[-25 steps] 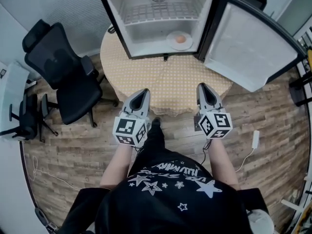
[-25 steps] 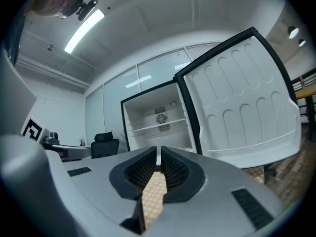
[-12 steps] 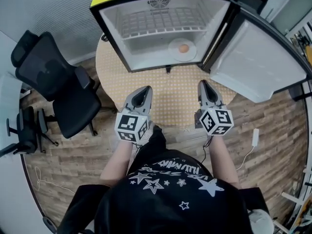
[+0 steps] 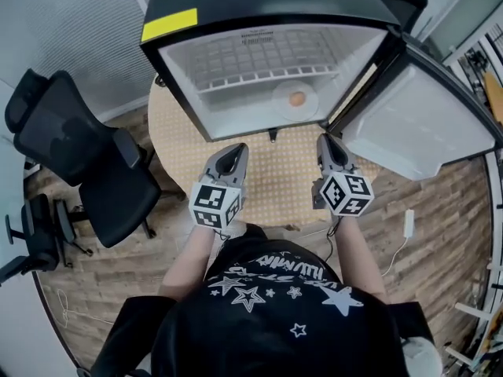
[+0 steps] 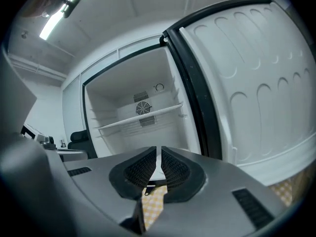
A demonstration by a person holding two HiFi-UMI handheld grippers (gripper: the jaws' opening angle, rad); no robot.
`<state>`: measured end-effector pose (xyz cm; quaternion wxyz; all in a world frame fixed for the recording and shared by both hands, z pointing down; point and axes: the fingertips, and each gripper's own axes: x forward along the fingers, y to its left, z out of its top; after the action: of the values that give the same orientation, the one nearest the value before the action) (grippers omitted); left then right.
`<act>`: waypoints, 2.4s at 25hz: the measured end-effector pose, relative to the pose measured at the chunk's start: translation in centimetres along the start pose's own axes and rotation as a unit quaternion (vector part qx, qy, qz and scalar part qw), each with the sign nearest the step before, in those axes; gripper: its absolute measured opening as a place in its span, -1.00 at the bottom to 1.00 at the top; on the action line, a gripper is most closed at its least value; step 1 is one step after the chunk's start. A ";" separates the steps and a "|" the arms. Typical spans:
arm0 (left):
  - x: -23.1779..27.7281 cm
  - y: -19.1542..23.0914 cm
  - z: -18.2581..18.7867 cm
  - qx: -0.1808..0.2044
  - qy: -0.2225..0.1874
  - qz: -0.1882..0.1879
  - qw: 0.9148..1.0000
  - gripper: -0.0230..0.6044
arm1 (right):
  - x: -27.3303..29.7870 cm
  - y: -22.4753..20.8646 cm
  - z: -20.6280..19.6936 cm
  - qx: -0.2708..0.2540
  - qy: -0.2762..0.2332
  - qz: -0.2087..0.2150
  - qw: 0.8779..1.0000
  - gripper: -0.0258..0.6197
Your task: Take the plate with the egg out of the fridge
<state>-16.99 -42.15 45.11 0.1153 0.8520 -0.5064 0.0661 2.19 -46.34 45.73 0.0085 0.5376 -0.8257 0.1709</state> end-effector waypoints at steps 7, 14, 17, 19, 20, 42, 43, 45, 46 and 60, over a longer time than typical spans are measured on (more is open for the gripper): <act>3.5 2.6 -1.1 0.002 0.020 -0.022 1.000 -0.91 | 4.1 -1.4 -1.6 0.024 0.029 -0.024 0.999 -0.78; 6.2 4.5 -1.8 -0.006 0.029 -0.036 0.999 -0.91 | 7.5 -1.9 -4.4 0.069 0.083 -0.023 0.994 -0.36; 7.0 5.1 -1.8 -0.006 0.026 -0.036 0.999 -0.91 | 8.8 -2.2 -5.7 0.108 0.100 -0.021 0.989 -0.24; 7.5 5.2 -2.0 -0.008 0.030 -0.039 0.999 -0.91 | 9.4 -2.7 -6.6 0.136 0.109 -0.027 0.984 -0.22; 7.7 5.3 -2.2 -0.009 0.033 -0.040 0.999 -0.91 | 9.6 -2.9 -7.0 0.150 0.112 -0.031 0.982 -0.22; 9.6 6.3 -4.1 -0.024 0.056 -0.052 0.997 -0.91 | 12.7 -5.9 -9.7 0.389 0.071 -0.071 0.916 -0.58; 9.6 6.4 -4.1 -0.025 0.056 -0.053 0.997 -0.91 | 12.7 -6.0 -9.8 0.390 0.073 -0.074 0.915 -0.64; 9.7 6.3 -4.2 -0.025 0.057 -0.055 0.997 -0.91 | 12.7 -6.1 -9.8 0.394 0.071 -0.077 0.913 -0.65; 9.8 6.3 -4.3 -0.025 0.058 -0.056 0.996 -0.91 | 12.7 -6.1 -9.8 0.395 0.068 -0.077 0.913 -0.66; 9.2 4.7 -4.7 -0.021 0.062 -0.071 0.995 -0.91 | 10.2 -3.2 -11.5 0.445 0.063 -0.072 0.891 -0.72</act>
<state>-16.72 -50.87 52.40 0.1692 0.8775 -0.4375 0.0997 -1.24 -53.16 59.43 -0.1674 0.5314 -0.6200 0.5524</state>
